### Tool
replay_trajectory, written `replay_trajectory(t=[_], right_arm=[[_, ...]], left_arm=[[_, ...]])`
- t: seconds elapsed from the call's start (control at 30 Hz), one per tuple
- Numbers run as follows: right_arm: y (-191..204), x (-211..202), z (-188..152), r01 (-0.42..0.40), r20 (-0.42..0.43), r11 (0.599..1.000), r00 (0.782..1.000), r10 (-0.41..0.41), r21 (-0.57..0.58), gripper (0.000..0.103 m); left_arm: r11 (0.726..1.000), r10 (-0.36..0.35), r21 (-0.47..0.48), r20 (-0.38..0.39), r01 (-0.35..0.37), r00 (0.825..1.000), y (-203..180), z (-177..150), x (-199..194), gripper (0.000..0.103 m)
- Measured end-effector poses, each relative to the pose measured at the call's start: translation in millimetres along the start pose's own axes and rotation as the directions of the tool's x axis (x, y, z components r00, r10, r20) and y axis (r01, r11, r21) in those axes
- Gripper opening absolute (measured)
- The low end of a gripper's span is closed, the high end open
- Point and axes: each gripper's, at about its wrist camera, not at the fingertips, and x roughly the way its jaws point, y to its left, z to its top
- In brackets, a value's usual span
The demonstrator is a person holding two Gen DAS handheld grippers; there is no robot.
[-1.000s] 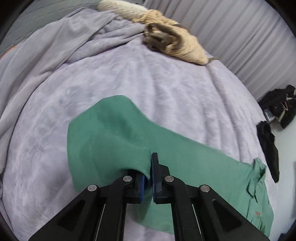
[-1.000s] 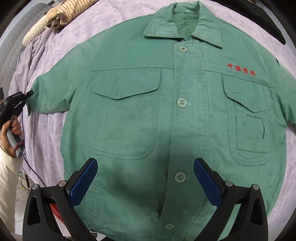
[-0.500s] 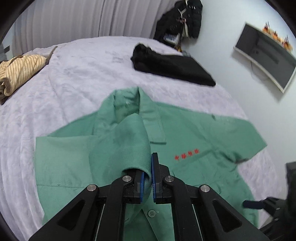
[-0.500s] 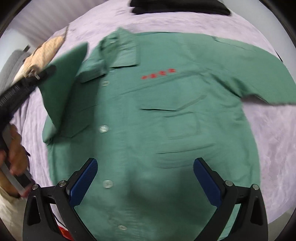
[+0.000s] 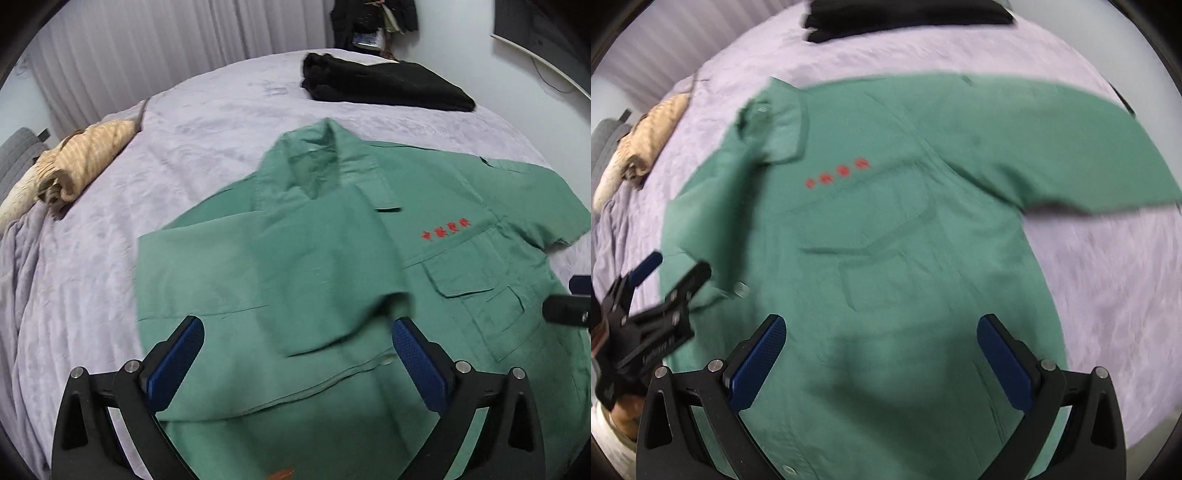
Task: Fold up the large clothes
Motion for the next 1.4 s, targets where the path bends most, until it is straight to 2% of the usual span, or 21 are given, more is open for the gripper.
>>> replay_trajectory(t=[0.1, 0.2, 0.3, 0.37, 0.43, 0.47, 0.53, 0.57, 0.63, 0.73, 0.77, 0.8, 0.83, 0.87, 0.97, 1.03, 1.13, 1.23, 1.33, 1.37, 1.4], right_arm=[[50, -2, 21, -0.036, 0.061, 0.989, 0.997, 0.046, -0.145, 0.103], [119, 17, 35, -0.041, 0.069, 0.941, 0.995, 0.068, -0.335, 0.103], [179, 60, 36, -0.024, 0.041, 0.876, 0.998, 0.05, -0.481, 0.103], [208, 95, 31, 0.044, 0.042, 0.828, 0.999, -0.025, -0.56, 0.103], [224, 127, 23, 0.189, 0.091, 0.758, 0.981, -0.17, -0.624, 0.099], [224, 134, 23, 0.172, 0.079, 0.76, 0.984, -0.158, -0.627, 0.081], [212, 118, 29, 0.155, 0.111, 0.808, 0.988, -0.112, -0.569, 0.027], [197, 104, 34, 0.151, 0.134, 0.837, 0.987, -0.094, -0.525, 0.014], [153, 76, 50, 0.031, 0.153, 0.935, 0.988, 0.026, -0.355, 0.014], [67, 54, 69, -0.055, 0.193, 0.998, 0.979, 0.058, -0.018, 0.021], [39, 54, 71, -0.102, 0.179, 0.989, 0.98, 0.082, 0.105, 0.035], [13, 56, 74, -0.14, 0.155, 0.966, 0.982, 0.108, 0.215, 0.065], [-5, 55, 71, -0.154, 0.154, 0.945, 0.982, 0.113, 0.288, 0.075], [-15, 49, 63, -0.177, 0.175, 0.931, 0.976, 0.126, 0.319, 0.076], [-1, 38, 48, -0.38, 0.201, 0.875, 0.922, 0.332, 0.299, 0.076], [42, 52, 25, -0.547, 0.128, 0.788, 0.836, 0.534, 0.284, 0.076], [123, 101, -21, -0.657, -0.046, 0.669, 0.701, 0.712, 0.347, 0.076], [183, 142, -54, -0.664, -0.094, 0.621, 0.648, 0.756, 0.417, 0.076], [211, 169, -57, -0.648, -0.056, 0.605, 0.66, 0.749, 0.463, 0.072], [218, 172, -56, -0.653, -0.043, 0.591, 0.653, 0.756, 0.474, 0.049], [226, 179, -54, -0.649, -0.049, 0.58, 0.644, 0.763, 0.492, 0.007]], left_arm=[[0.989, 0.089, -0.115, -0.076, -0.097, 0.993, 62, -23, 6, 0.102], [0.961, 0.154, -0.201, -0.186, -0.191, 0.97, 108, -43, 36, 0.102], [0.945, 0.133, -0.26, -0.251, -0.199, 0.959, 130, -55, 65, 0.102], [0.944, 0.119, -0.272, -0.254, -0.189, 0.96, 135, -62, 71, 0.102], [0.947, 0.113, -0.265, -0.253, -0.181, 0.961, 133, -63, 76, 0.102], [0.95, 0.115, -0.256, -0.252, -0.181, 0.961, 132, -64, 76, 0.102], [0.954, 0.114, -0.244, -0.246, -0.175, 0.963, 130, -64, 75, 0.102], [0.957, 0.108, -0.238, -0.243, -0.167, 0.964, 130, -66, 74, 0.102], [0.961, 0.093, -0.23, -0.246, -0.151, 0.965, 130, -63, 75, 0.102], [0.968, 0.069, -0.219, -0.234, -0.122, 0.97, 133, -45, 72, 0.102], [0.971, 0.05, -0.22, -0.208, -0.096, 0.977, 138, -36, 66, 0.102], [0.972, 0.036, -0.223, -0.192, -0.08, 0.981, 143, -29, 63, 0.102], [0.972, 0.021, -0.229, -0.175, -0.061, 0.984, 149, -20, 61, 0.102], [0.97, 0.001, -0.24, -0.163, -0.04, 0.987, 157, -7, 62, 0.102], [0.963, -0.062, -0.27, -0.179, 0.011, 0.982, 177, 22, 86, 0.102], [0.957, -0.108, -0.288, -0.224, 0.04, 0.969, 188, 36, 116, 0.102], [0.945, -0.167, -0.32, -0.288, 0.07, 0.943, 193, 42, 151, 0.101], [0.934, -0.193, -0.347, -0.293, 0.084, 0.936, 191, 42, 160, 0.083], [0.935, -0.176, -0.348, -0.277, 0.072, 0.945, 196, 46, 154, 0.029], [0.932, -0.187, -0.352, -0.266, 0.086, 0.946, 201, 48, 151, 0.002], [0.92, -0.227, -0.373, -0.251, 0.123, 0.941, 208, 48, 148, 0.002]])
